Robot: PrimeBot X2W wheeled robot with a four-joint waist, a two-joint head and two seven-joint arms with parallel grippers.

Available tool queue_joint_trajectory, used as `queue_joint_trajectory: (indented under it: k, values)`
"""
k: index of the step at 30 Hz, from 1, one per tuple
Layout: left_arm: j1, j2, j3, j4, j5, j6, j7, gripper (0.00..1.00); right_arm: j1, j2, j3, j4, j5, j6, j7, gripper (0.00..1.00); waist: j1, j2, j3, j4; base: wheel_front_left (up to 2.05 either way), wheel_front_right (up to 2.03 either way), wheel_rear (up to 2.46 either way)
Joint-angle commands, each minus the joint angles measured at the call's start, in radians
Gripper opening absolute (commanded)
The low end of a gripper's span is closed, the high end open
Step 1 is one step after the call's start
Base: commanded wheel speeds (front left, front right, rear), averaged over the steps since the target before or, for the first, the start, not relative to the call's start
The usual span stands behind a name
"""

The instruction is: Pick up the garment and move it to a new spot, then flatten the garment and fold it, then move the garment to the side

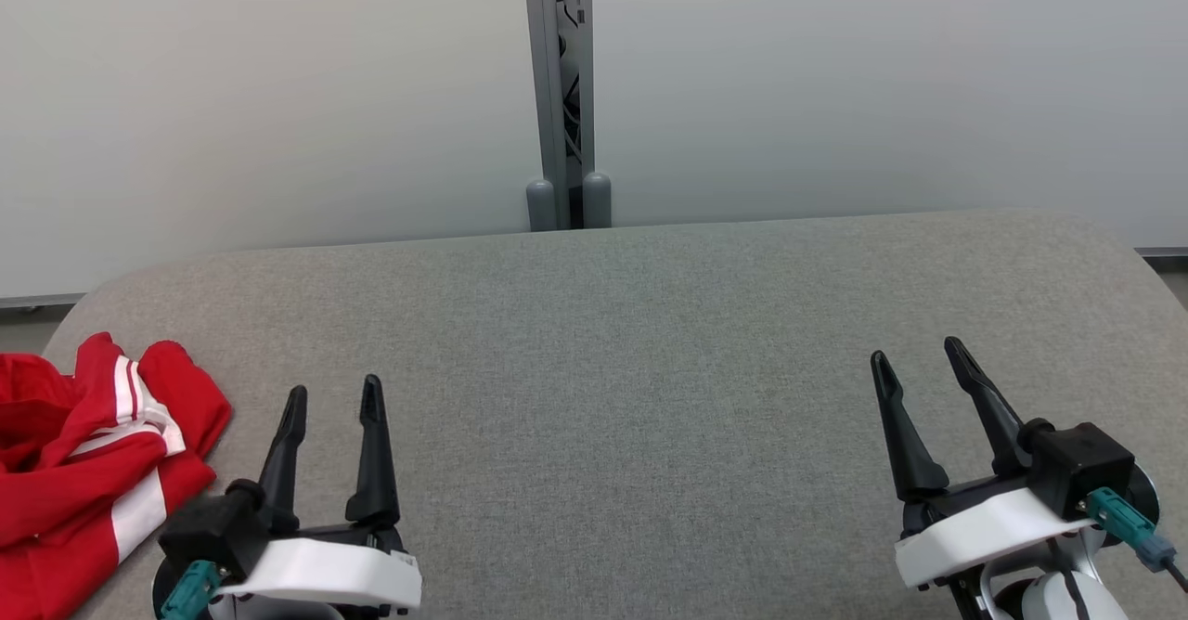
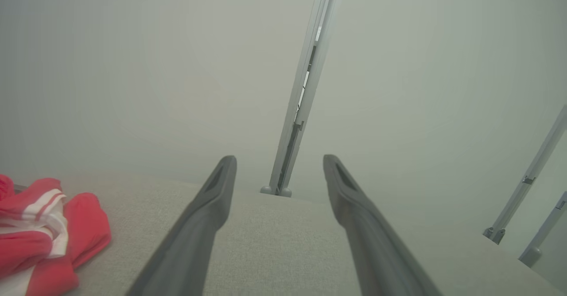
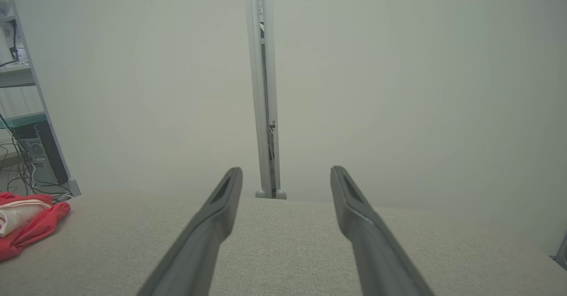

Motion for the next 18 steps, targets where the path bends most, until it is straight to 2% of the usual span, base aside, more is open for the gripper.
queue_joint_trajectory:
  k: [1,18]
  values:
    - [0.001,0.003,0.000,-0.001,0.021,-0.005,-0.006,1.00,-0.003,-0.003,0.001,0.001,-0.018,0.000,-0.012,1.00,0.0000,-0.0001,-0.002,0.000,0.00,0.00,0.00]
    - [0.014,0.005,-0.024,0.124,0.102,0.002,-0.027,1.00,0.010,0.009,-0.024,0.098,-0.092,0.000,-0.058,1.00,0.0000,-0.0001,-0.018,-0.006,0.00,0.00,0.00]
